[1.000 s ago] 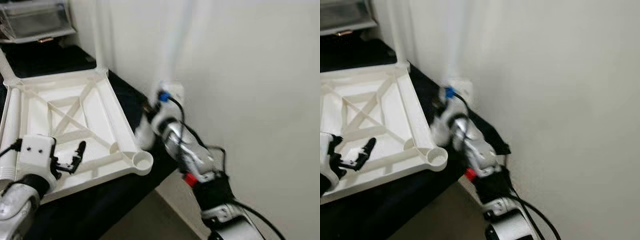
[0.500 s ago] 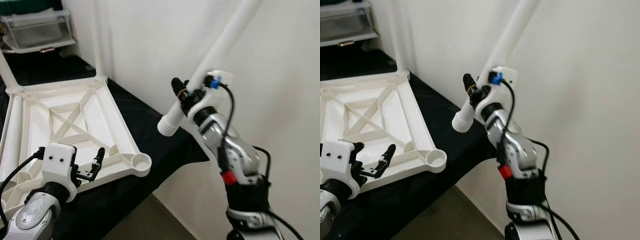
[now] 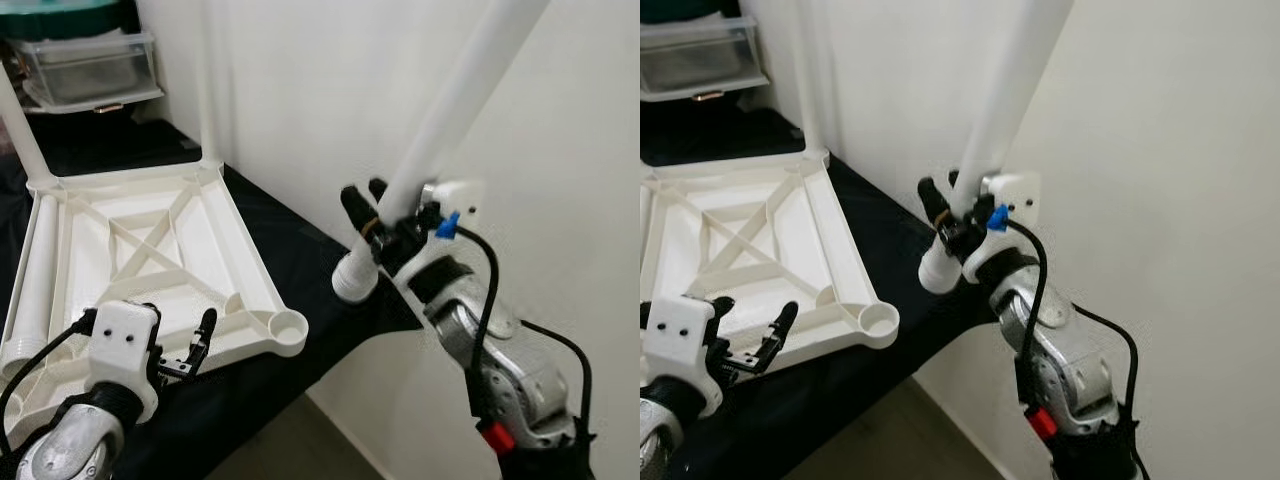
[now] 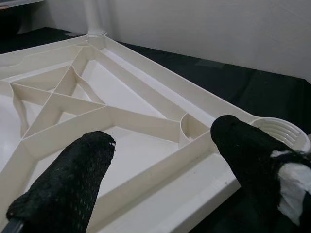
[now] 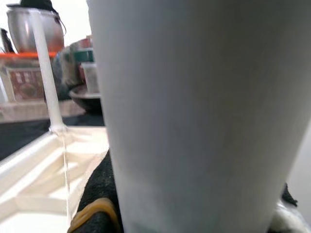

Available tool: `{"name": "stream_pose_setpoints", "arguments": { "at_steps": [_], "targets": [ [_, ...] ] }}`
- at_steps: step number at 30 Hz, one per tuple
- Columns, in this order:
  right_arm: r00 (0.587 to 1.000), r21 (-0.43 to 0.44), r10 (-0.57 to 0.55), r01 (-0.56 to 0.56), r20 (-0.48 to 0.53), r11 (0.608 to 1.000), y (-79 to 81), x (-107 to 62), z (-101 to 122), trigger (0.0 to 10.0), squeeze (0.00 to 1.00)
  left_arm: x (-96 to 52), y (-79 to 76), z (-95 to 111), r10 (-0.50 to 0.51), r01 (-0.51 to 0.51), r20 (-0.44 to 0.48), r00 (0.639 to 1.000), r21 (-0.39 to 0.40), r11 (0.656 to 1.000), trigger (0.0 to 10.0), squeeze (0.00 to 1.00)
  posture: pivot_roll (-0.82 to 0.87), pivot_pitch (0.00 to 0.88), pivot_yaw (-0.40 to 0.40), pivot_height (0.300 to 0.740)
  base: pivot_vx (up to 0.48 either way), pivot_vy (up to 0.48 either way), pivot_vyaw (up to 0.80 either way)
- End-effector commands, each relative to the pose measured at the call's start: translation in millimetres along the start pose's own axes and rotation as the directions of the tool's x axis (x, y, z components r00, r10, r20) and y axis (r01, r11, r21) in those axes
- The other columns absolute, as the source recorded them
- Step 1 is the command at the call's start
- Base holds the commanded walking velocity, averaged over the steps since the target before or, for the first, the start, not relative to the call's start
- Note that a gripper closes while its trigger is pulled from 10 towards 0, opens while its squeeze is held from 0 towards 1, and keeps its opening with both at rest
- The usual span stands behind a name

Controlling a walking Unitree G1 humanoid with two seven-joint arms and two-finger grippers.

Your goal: Building children table

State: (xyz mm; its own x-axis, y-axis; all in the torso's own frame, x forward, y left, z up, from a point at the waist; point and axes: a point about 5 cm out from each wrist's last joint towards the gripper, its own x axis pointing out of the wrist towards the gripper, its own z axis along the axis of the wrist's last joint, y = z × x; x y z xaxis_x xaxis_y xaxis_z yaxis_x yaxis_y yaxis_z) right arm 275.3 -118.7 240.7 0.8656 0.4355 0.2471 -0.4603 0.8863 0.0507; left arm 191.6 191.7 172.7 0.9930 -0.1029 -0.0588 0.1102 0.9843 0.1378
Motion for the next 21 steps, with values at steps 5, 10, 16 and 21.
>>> {"name": "stream_pose_setpoints", "arguments": {
  "at_steps": [5, 10, 16, 21],
  "targets": [
    [0.998, -0.022, -0.058, 0.058, -0.005, 0.998, -6.7, -11.3, 2.6, 10.0, 0.0, -2.8, -7.4, -2.0, 0.003, -0.003, 0.001, 1.0, -0.002, 1.0, 10.0, 0.0, 0.04, 0.0, -0.088, 0.74, 0.0, 0.0, 0.0],
    [0.993, -0.025, -0.118, 0.118, 0.012, 0.993, -12.9, -13.1, 1.3, 10.0, 0.0, -1.3, -9.8, 0.1, -0.009, 0.009, 0.013, 1.0, 0.004, 1.0, 10.0, 0.0, 0.04, 0.0, -0.086, 0.74, 0.0, 0.251, 0.0],
    [0.991, -0.023, -0.132, 0.132, 0.013, 0.991, -12.2, -11.8, -1.2, 10.0, 0.0, 0.5, -9.0, 1.8, -0.002, 0.001, 0.031, 1.0, 0.012, 1.0, 10.0, 0.0, 0.05, 0.0, -0.089, 0.74, 0.0, 0.153, 0.0],
    [0.991, -0.011, -0.134, 0.134, 0.015, 0.991, -10.0, -9.1, -2.3, 10.0, 0.0, 1.1, -12.2, 1.2, -0.002, 0.002, 0.038, 0.999, 0.018, 1.0, 10.0, 0.0, 0.05, 0.0, -0.092, 0.74, 0.0, 0.0, 0.0]
  ]
}}
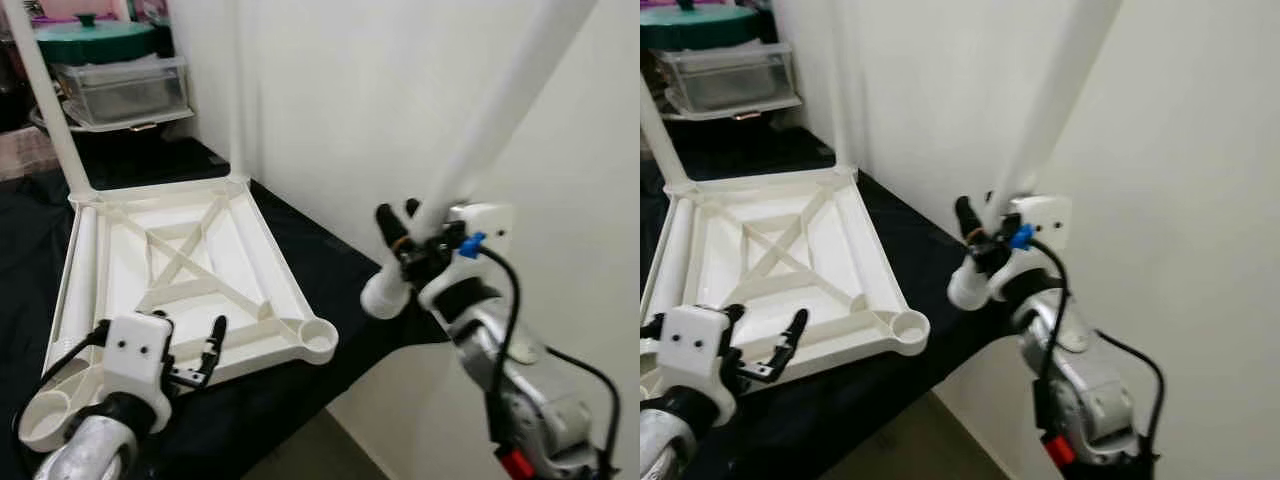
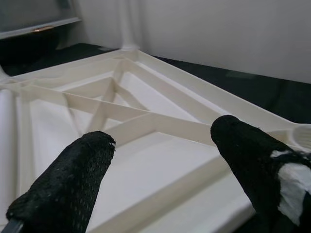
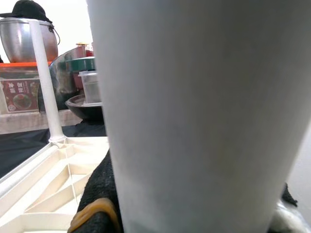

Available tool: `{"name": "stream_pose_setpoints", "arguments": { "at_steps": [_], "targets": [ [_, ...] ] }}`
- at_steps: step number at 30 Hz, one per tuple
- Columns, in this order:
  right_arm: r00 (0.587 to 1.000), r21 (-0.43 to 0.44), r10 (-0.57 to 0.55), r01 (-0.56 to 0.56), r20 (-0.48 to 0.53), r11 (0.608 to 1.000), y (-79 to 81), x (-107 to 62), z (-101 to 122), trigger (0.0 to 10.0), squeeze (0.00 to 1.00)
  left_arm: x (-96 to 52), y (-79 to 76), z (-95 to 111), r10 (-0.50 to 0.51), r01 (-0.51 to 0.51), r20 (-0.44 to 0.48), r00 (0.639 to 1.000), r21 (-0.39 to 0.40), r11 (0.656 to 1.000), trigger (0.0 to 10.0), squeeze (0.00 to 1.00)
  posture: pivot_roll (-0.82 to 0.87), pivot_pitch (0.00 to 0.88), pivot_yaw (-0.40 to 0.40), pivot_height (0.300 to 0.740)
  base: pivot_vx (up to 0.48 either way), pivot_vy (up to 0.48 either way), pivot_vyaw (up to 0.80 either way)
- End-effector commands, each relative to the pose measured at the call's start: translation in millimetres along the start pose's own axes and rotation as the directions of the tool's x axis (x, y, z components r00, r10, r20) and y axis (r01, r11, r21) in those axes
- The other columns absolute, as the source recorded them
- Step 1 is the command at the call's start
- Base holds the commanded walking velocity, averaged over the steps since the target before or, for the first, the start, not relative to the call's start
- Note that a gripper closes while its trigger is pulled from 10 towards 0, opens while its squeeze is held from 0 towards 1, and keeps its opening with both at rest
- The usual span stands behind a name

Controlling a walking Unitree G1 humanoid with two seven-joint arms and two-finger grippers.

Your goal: Building children table

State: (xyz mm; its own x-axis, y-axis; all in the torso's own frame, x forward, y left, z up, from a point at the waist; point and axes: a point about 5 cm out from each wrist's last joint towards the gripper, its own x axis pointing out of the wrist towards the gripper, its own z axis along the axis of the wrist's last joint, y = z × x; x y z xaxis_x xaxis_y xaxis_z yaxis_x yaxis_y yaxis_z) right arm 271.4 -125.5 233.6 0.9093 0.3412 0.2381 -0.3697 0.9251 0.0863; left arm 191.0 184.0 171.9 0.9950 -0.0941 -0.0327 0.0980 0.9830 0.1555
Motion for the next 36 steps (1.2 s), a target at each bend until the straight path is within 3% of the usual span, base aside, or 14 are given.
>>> {"name": "stream_pose_setpoints", "arguments": {
  "at_steps": [1, 4, 7, 11, 18, 21, 36],
  "targets": [
    [1.0, -0.031, -0.028, 0.028, 0.013, 0.999, -5.0, 0.2, 2.2, 10.0, 0.0, 0.9, -5.6, 0.5, -0.016, 0.016, 0.014, 1.0, 0.0, 1.0, 10.0, 0.0, 0.05, 0.0, -0.093, 0.74, 0.0, 0.0, 0.0],
    [1.0, -0.04, -0.026, 0.027, 0.01, 0.999, -4.8, 0.8, 1.8, 10.0, 0.0, 1.2, -6.4, 0.1, -0.018, 0.018, 0.014, 1.0, -0.001, 1.0, 10.0, 0.0, 0.05, 0.0, -0.094, 0.74, 0.0, 0.0, 0.0],
    [1.0, -0.107, -0.013, 0.013, 0.004, 0.994, -1.4, 2.8, 0.5, 10.0, 0.0, 4.0, -7.2, 0.1, -0.014, 0.014, 0.028, 1.0, 0.008, 1.0, 10.0, 0.0, 0.05, 0.0, -0.096, 0.74, 0.0, 0.0, 0.8],
    [1.0, -0.111, -0.004, 0.004, 0.006, 0.994, 0.6, 3.9, -0.3, 10.0, 0.0, 6.6, -7.9, -0.7, -0.014, 0.014, 0.029, 0.999, 0.013, 1.0, 10.0, 0.0, 0.05, 0.0, -0.094, 0.74, 0.0, 0.0, 0.8],
    [1.0, -0.086, 0.006, -0.005, 0.015, 0.996, 1.6, 5.5, -0.1, 10.0, 0.0, 8.6, -10.3, -0.4, -0.018, 0.017, 0.037, 0.999, 0.015, 1.0, 10.0, 0.0, 0.05, 0.0, -0.09, 0.74, 0.0, -0.48, 0.72],
    [0.999, -0.039, 0.007, -0.006, 0.032, 0.999, 0.2, 7.4, 1.8, 10.0, 0.0, 10.1, -10.8, 1.4, -0.008, 0.008, 0.05, 0.999, 0.008, 1.0, 10.0, 0.0, 0.05, 0.0, -0.089, 0.74, 0.0, -0.32, 0.0],
    [0.999, -0.06, -0.025, 0.027, 0.043, 0.998, -11.4, 13.8, 4.1, 10.0, 0.0, 11.3, -16.3, -0.4, -0.015, 0.016, 0.055, 0.998, -0.027, 0.999, 10.0, 0.0, 0.04, 0.0, -0.096, 0.74, -0.038, 0.0, 0.0]
  ]
}}
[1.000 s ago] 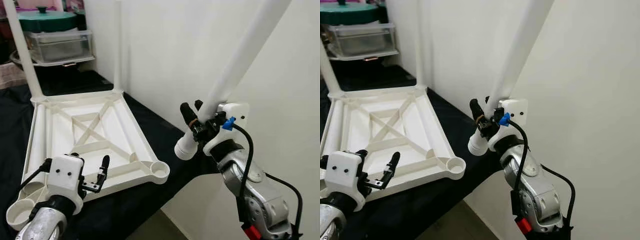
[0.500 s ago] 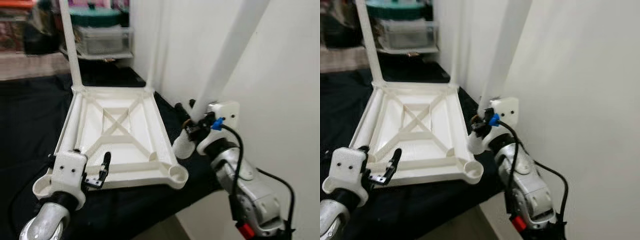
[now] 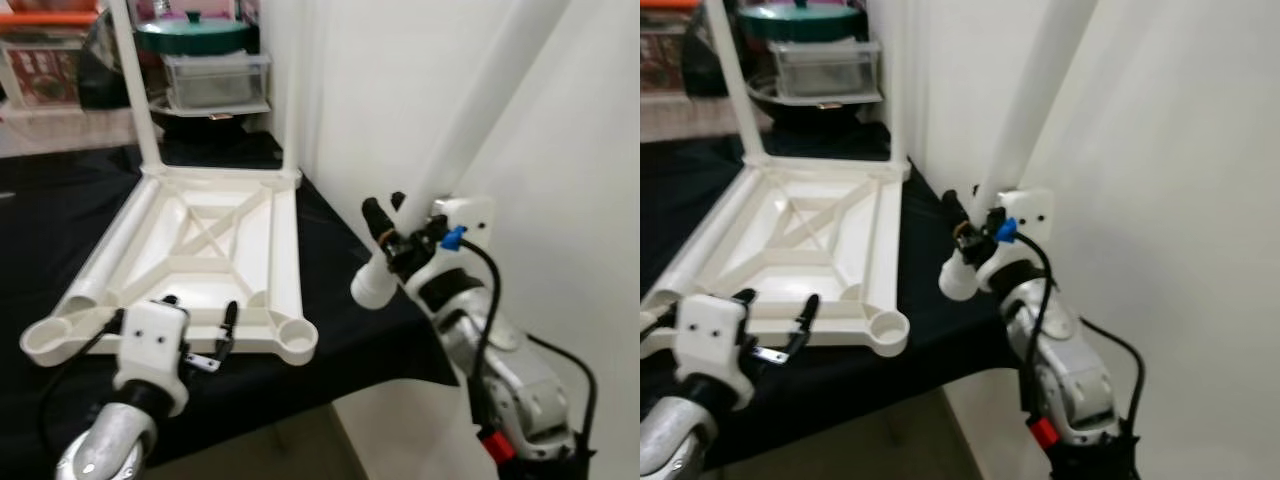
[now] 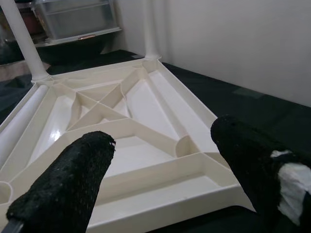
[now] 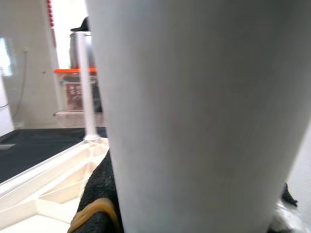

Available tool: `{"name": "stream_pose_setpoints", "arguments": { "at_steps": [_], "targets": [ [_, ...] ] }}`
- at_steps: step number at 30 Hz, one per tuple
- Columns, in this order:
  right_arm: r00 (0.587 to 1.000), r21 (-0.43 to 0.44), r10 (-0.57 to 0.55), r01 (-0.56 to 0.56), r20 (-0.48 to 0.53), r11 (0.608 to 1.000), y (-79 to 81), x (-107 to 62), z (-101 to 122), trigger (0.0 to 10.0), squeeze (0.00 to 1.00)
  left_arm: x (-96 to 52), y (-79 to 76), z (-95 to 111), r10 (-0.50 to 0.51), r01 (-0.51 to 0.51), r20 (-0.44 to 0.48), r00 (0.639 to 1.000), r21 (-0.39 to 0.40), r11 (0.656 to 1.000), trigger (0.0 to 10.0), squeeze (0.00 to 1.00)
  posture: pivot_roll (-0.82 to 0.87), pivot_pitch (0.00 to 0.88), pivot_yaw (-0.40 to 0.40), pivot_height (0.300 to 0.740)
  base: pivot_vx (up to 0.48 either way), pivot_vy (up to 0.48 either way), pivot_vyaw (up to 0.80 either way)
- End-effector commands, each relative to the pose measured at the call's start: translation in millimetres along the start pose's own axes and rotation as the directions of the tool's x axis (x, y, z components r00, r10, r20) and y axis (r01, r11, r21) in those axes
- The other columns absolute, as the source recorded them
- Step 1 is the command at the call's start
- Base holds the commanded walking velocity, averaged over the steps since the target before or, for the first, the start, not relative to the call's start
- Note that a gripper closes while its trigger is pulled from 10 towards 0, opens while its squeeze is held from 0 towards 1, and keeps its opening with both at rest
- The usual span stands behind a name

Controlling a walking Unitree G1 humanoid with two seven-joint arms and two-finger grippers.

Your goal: Building children table

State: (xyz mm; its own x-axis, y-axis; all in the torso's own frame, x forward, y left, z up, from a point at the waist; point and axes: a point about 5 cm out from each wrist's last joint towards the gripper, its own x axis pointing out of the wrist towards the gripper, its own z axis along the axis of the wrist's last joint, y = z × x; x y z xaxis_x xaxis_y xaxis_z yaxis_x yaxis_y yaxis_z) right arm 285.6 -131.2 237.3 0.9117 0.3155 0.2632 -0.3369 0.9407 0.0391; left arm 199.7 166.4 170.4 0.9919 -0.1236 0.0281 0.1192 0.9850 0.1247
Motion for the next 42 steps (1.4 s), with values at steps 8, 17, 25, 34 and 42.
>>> {"name": "stream_pose_setpoints", "arguments": {
  "at_steps": [8, 17, 25, 34, 42],
  "targets": [
    [0.999, -0.015, -0.003, 0.004, 0.033, 1.0, -3.4, 4.5, 6.1, 10.0, 0.0, 2.3, -1.2, -1.8, 0.006, -0.006, 0.003, 1.0, 0.0, 1.0, 10.0, 0.0, 0.04, 0.0, -0.103, 0.74, -0.302, 0.0, 0.3],
    [0.999, -0.004, -0.024, 0.024, 0.026, 1.0, -8.9, 5.4, 4.7, 10.0, 0.0, 2.8, 2.9, -3.7, 0.031, -0.031, -0.006, 0.999, -0.019, 0.999, 10.0, 0.0, 0.04, 0.0, -0.106, 0.74, 0.0, 0.0, 0.0],
    [1.0, -0.03, -0.025, 0.026, 0.018, 0.999, -11.6, 5.7, 2.5, 10.0, 0.0, 4.0, 3.1, -5.6, 0.038, -0.038, -0.016, 0.999, -0.018, 0.999, 10.0, 0.0, 0.03, 0.0, -0.103, 0.74, 0.0, 0.339, 0.0],
    [1.0, -0.083, -0.014, 0.014, 0.008, 0.996, -12.7, 5.3, 0.4, 10.0, 0.0, 6.9, 6.0, -4.3, 0.055, -0.055, 0.002, 0.999, 0.005, 0.998, 10.0, 0.0, 0.03, 0.0, -0.1, 0.74, 0.0, 0.036, 0.67],
    [0.999, -0.055, -0.032, 0.032, 0.011, 0.998, -13.5, 5.3, -2.0, 10.0, 0.0, 9.9, 8.3, -3.5, 0.084, -0.084, 0.009, 0.996, -0.004, 0.996, 10.0, 0.0, 0.03, 0.0, -0.098, 0.74, 0.0, 0.0, 0.5]
  ]
}}
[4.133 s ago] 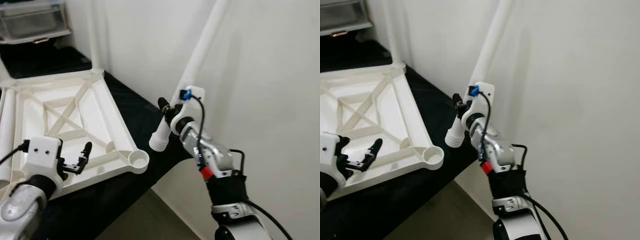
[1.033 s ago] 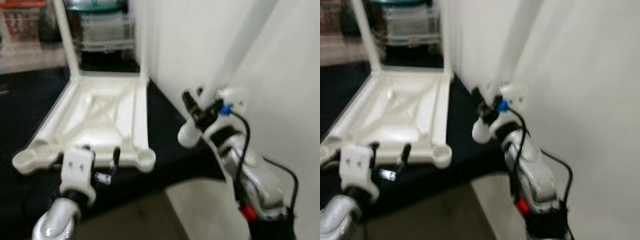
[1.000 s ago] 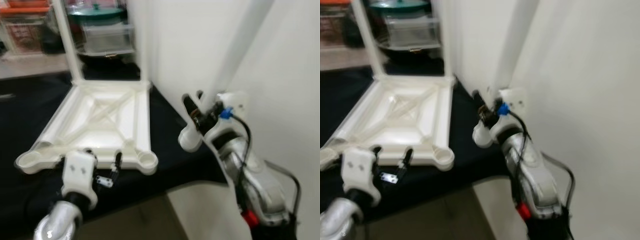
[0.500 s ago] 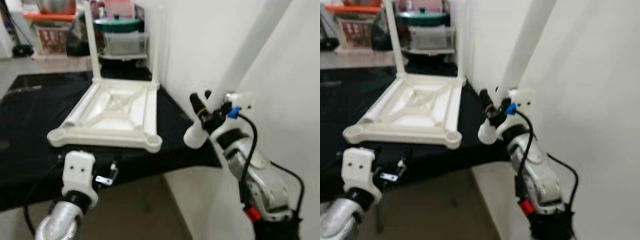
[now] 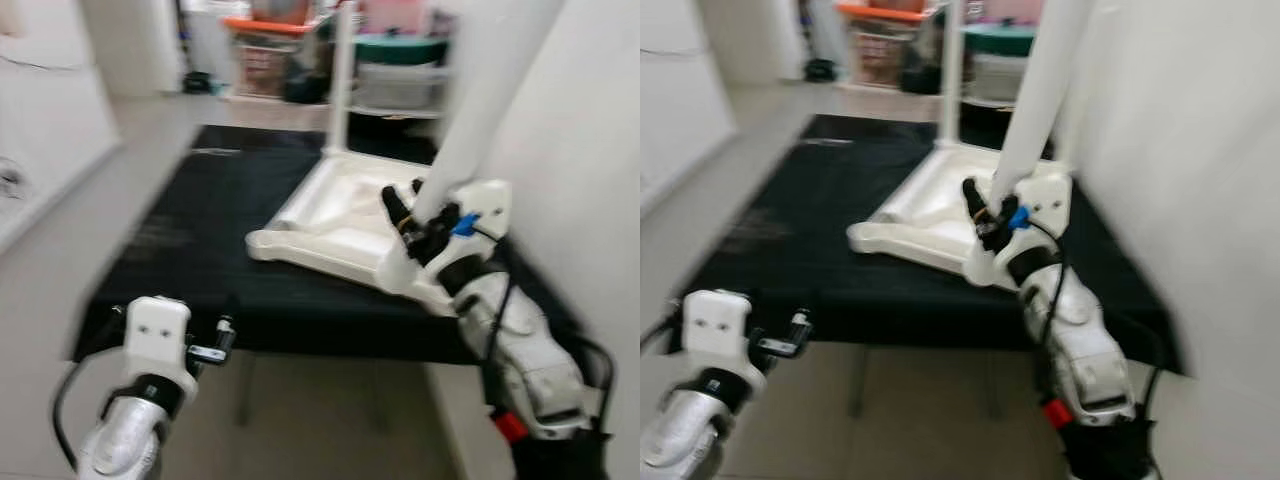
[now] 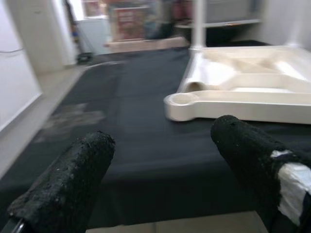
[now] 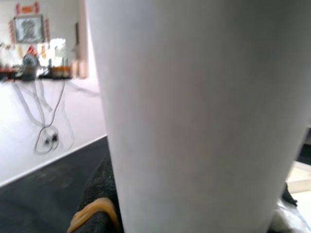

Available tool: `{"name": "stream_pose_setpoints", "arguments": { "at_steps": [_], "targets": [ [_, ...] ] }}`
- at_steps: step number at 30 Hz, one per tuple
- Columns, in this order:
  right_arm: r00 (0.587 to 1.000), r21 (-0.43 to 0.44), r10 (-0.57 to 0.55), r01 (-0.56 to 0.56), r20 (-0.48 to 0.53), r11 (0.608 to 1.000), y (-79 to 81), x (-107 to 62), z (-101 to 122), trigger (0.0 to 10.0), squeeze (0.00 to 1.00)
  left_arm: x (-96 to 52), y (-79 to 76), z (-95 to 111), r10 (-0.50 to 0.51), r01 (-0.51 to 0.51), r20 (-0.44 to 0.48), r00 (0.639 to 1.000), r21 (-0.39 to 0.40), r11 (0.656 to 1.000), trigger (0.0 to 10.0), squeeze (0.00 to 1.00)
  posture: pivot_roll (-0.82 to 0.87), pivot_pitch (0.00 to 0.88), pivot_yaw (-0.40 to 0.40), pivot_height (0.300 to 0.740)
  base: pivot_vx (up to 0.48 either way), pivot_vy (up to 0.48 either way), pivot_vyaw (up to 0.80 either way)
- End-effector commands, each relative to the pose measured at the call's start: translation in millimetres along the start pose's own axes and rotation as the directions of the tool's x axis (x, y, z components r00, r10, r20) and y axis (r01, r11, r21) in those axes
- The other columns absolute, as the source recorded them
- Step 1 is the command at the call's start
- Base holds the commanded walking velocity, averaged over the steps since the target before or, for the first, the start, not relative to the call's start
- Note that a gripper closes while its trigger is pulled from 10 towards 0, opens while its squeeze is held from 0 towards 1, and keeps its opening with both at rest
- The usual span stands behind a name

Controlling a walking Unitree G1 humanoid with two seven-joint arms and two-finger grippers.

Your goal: Building children table

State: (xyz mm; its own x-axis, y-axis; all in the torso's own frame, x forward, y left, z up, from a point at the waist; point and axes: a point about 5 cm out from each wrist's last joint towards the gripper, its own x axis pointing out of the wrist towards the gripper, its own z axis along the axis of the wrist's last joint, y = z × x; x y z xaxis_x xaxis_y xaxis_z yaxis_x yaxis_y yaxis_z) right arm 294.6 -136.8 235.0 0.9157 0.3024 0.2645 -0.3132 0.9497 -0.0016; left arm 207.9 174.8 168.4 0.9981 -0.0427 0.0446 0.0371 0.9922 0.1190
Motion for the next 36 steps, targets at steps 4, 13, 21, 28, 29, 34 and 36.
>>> {"name": "stream_pose_setpoints", "arguments": {
  "at_steps": [4, 13, 21, 28, 29, 34, 36],
  "targets": [
    [0.999, -0.012, -0.031, 0.031, 0.008, 0.999, -6.6, 0.3, 0.6, 10.0, 0.0, 4.8, -0.5, 0.8, 0.001, 0.0, 0.012, 1.0, -0.02, 1.0, 10.0, 0.0, 0.03, 0.0, -0.096, 0.74, 0.0, 0.0, 0.0],
    [0.996, -0.034, -0.09, 0.09, 0.018, 0.995, -15.2, 2.2, 1.8, 10.0, 0.0, 6.2, -2.7, 2.4, -0.01, 0.011, 0.026, 1.0, -0.042, 0.999, 10.0, 0.0, 0.03, 0.0, -0.099, 0.74, 0.24, 0.0, 0.0],
    [0.996, -0.036, -0.085, 0.086, 0.026, 0.996, -14.8, 4.4, 3.2, 10.0, 0.0, 6.8, -4.6, 2.4, -0.015, 0.017, 0.029, 0.999, -0.045, 0.999, 10.0, 0.0, 0.03, 0.0, -0.102, 0.74, 0.315, 0.0, 0.0],
    [0.996, -0.038, -0.083, 0.084, 0.031, 0.996, -14.1, 5.6, 3.7, 10.0, 0.0, 5.8, -6.5, 2.2, -0.025, 0.027, 0.031, 0.999, -0.044, 0.999, 10.0, 0.0, 0.03, 0.0, -0.104, 0.74, 0.249, 0.0, 0.0],
    [0.996, -0.038, -0.083, 0.084, 0.031, 0.996, -14.1, 5.6, 3.7, 10.0, 0.0, 5.8, -6.5, 2.2, -0.025, 0.027, 0.031, 0.999, -0.044, 0.999, 10.0, 0.0, 0.03, 0.0, -0.104, 0.74, 0.0, 0.0, 0.0],
    [0.996, -0.037, -0.083, 0.085, 0.033, 0.996, -14.0, 6.0, 3.6, 10.0, 0.0, 4.6, -8.5, 1.5, -0.039, 0.04, 0.031, 0.999, -0.036, 0.999, 10.0, 0.0, 0.03, 0.0, -0.104, 0.74, 0.0, 0.0, 0.0],
    [0.996, -0.037, -0.08, 0.081, 0.032, 0.996, -13.4, 6.5, 3.0, 10.0, 0.0, 4.2, -9.3, 1.2, -0.041, 0.043, 0.031, 0.999, -0.036, 0.998, 10.0, 0.0, 0.03, 0.0, -0.103, 0.74, 0.0, 0.0, 0.0]
  ]
}}
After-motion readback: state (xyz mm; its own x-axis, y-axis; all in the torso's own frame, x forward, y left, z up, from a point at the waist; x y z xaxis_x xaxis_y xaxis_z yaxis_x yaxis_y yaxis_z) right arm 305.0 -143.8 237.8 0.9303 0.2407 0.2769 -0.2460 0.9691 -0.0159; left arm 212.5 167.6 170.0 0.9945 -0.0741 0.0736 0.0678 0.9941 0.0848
